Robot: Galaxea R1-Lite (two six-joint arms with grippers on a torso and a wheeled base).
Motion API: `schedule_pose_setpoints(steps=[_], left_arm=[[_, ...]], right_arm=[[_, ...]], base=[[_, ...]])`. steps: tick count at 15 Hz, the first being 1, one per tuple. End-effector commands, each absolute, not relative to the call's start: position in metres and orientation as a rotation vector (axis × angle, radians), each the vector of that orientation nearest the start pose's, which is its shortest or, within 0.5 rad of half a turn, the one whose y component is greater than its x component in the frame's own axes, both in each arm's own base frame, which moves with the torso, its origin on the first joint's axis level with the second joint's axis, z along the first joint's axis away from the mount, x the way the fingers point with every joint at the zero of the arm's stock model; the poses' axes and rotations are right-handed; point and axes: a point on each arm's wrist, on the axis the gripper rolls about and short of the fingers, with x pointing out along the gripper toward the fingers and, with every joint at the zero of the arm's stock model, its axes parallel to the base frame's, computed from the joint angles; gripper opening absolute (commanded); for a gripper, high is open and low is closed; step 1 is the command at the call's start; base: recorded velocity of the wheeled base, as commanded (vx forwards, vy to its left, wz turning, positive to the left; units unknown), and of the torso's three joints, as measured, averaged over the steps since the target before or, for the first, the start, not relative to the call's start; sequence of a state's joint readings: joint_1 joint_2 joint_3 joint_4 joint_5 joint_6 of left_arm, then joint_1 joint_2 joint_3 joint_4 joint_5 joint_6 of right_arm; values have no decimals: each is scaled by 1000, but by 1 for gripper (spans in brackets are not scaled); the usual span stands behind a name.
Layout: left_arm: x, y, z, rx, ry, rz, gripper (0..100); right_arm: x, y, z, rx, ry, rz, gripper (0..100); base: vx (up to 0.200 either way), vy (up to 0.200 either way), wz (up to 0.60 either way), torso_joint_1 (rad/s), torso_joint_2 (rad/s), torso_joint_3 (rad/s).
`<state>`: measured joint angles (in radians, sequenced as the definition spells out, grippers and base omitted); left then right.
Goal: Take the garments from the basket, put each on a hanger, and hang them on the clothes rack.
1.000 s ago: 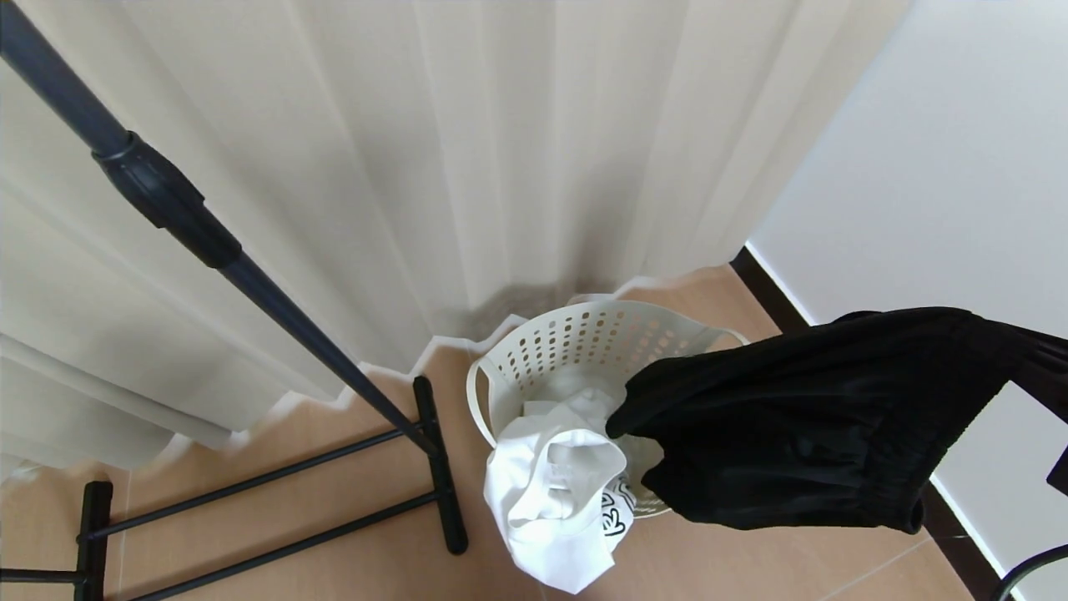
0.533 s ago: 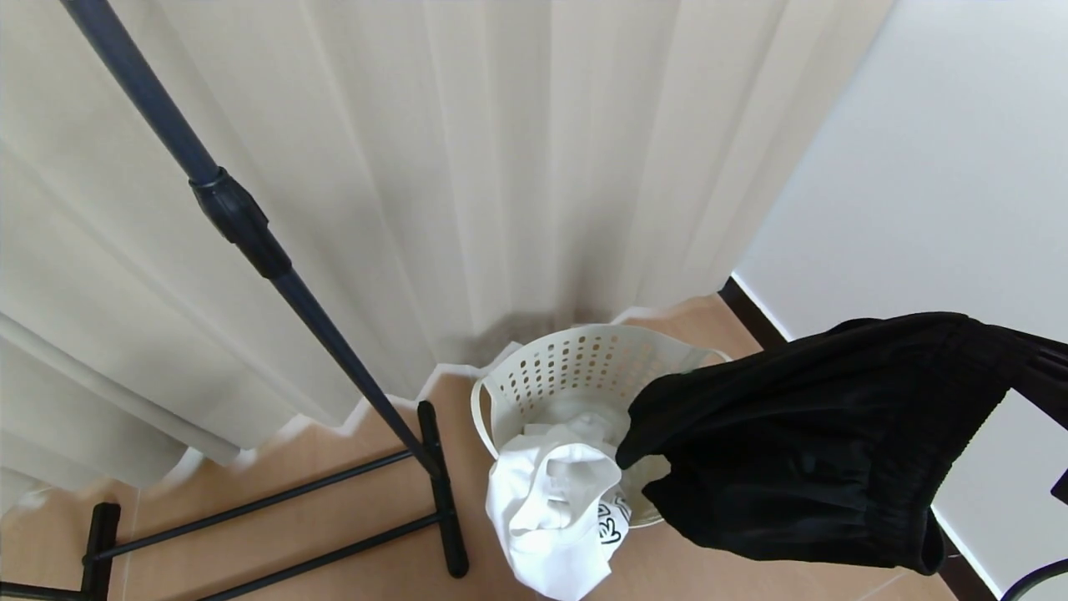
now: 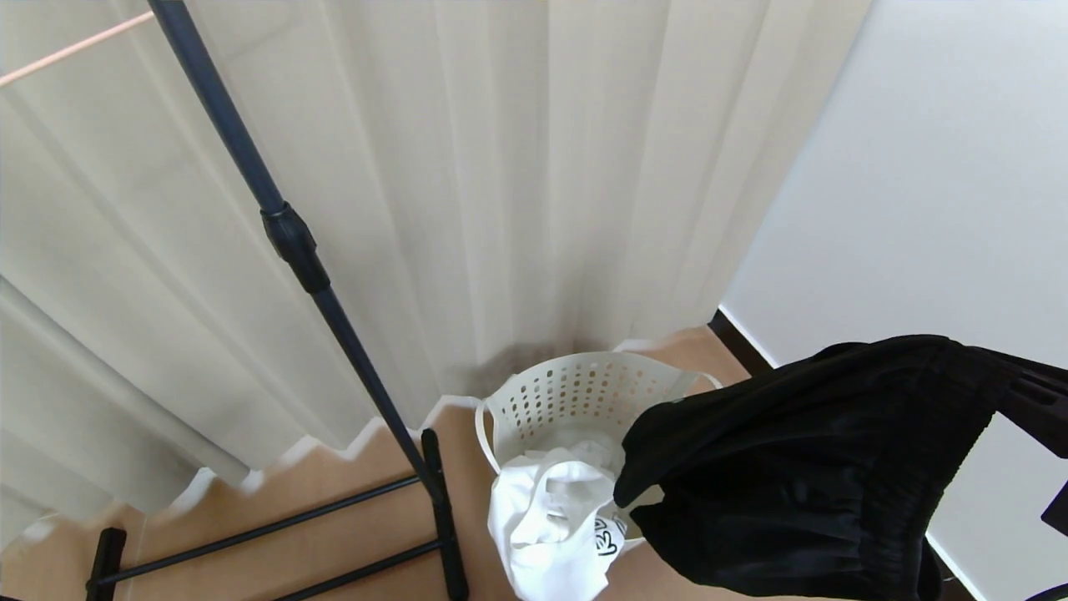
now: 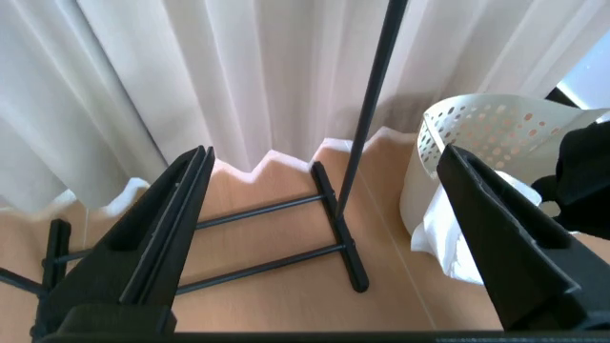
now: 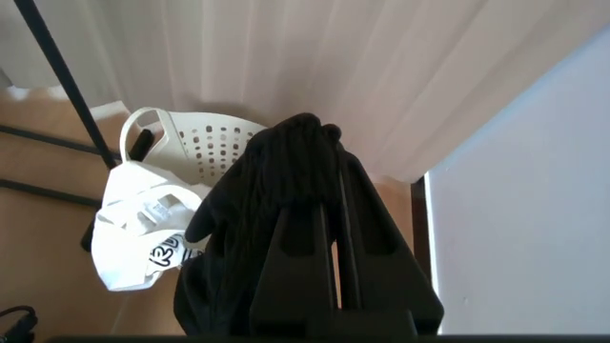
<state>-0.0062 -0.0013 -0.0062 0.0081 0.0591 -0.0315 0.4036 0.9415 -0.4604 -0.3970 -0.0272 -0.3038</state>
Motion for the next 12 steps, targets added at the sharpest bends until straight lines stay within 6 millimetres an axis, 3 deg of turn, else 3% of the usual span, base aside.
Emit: schedule_pose_setpoints(steps=[1, 12], left_arm=[[-23, 1, 76, -31, 1, 54, 100], [-23, 1, 76, -29, 2, 51, 100]], right_arm=[[106, 45, 219, -319, 30, 386, 0], [111, 48, 217, -322, 45, 419, 0]], base=[[0, 0, 0, 12, 7, 207], [0, 0, 0, 2, -7, 197]])
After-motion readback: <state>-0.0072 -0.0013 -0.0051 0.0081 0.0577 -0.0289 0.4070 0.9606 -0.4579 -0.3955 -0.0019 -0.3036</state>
